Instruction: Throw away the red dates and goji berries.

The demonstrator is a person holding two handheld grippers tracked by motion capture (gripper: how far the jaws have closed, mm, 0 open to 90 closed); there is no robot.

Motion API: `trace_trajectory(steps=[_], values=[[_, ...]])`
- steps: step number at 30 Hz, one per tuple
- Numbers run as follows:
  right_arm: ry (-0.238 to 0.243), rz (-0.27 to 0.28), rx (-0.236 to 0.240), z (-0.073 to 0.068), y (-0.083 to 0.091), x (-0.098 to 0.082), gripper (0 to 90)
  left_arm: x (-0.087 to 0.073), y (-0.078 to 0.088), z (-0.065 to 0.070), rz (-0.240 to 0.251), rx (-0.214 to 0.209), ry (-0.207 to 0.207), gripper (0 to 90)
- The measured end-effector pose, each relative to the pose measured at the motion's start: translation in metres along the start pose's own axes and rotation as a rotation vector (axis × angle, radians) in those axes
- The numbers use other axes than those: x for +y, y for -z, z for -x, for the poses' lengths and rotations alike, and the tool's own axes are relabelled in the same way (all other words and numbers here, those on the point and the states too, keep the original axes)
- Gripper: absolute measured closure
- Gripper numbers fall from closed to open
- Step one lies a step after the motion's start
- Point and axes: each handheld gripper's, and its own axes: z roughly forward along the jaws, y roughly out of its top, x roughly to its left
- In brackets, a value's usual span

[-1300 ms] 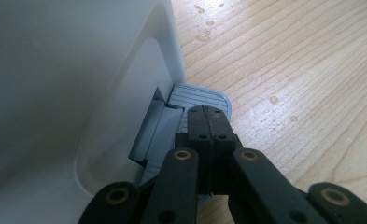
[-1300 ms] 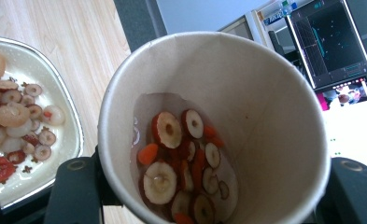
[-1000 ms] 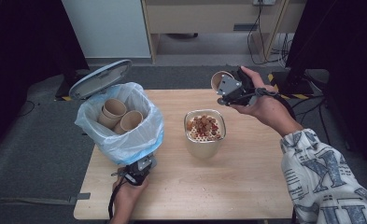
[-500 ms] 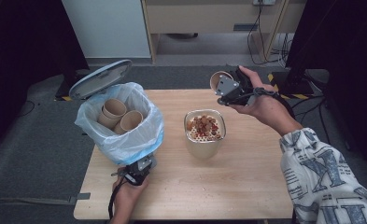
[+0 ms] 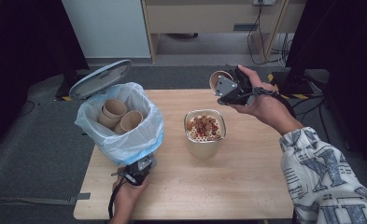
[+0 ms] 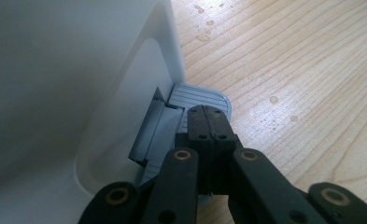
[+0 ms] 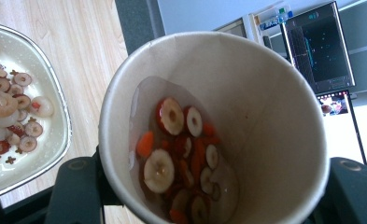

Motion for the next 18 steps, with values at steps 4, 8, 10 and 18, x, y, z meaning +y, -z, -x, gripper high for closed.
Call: trace_trajectory(steps=[4,8,10,18], values=[[0.008,0.009,0.000,-0.0009,0.0000,0.0003,34.9,0.0000,0.0000,-0.0001,0.000,0.000,-0.003,89.5],[0.011,0.016,-0.001,-0.0011,-0.0012,0.0011,34.9,0.0001,0.0001,0.0001,-0.001,0.001,-0.004,89.5],[0.023,0.021,-0.003,-0.0009,-0.0027,0.0017,35.0,0.0001,0.0001,0.0001,-0.001,0.001,-0.005,89.5],[0.064,0.050,-0.020,0.0002,-0.0006,0.0060,35.0,0.0000,0.0001,0.0001,-0.001,0.001,-0.003,89.5]])
